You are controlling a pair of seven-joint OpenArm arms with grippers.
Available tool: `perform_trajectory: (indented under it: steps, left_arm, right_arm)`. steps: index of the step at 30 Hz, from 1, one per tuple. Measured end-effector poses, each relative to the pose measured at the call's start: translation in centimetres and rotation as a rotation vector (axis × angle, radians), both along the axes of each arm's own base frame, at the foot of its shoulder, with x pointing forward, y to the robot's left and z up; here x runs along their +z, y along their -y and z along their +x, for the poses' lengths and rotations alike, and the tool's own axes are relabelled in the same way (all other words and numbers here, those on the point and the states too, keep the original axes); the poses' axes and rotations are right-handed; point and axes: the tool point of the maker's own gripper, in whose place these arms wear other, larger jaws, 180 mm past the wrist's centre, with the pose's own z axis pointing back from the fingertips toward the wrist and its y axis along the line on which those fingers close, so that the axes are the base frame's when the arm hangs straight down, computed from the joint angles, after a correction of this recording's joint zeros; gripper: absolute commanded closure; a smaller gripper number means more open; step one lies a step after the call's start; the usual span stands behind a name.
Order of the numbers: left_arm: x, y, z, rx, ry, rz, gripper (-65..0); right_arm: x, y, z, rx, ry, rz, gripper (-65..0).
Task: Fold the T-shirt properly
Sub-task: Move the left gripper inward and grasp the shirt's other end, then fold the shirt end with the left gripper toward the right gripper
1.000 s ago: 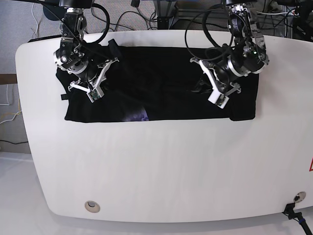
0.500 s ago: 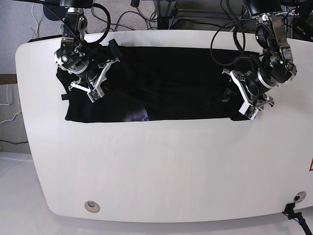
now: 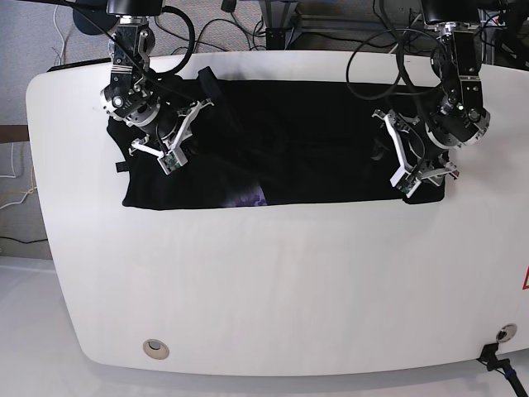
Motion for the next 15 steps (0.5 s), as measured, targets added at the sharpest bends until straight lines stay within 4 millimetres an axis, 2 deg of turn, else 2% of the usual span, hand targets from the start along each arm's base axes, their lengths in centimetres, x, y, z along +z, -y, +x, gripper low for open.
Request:
perform_trajectory:
  steps: [4,8,12,15]
  left_arm:
    - [-0.6,-1.1,0.2,0.071,-0.01,0.079,-40.1]
    - [-1.7,-1.1,-1.0,0.059,-0.041,0.123,-40.0]
    - [-1.6,-3.1,-0.7,0.115,-0.033,0.209,-40.0]
    - [-1.9,-2.8,-1.1,0.112,-0.041,0.197,-40.0]
  right_arm:
    - [0.0,0.0,0.0,0.0,-0.001,0.0,0.0]
    - [0.0,0.0,0.0,0.0,-0.001,-0.001,0.0]
    - [0.0,0.0,0.0,-0.001,-0.002,-0.001,0.0]
    - [0.0,0.0,0.0,0.0,-0.001,0.0,0.0]
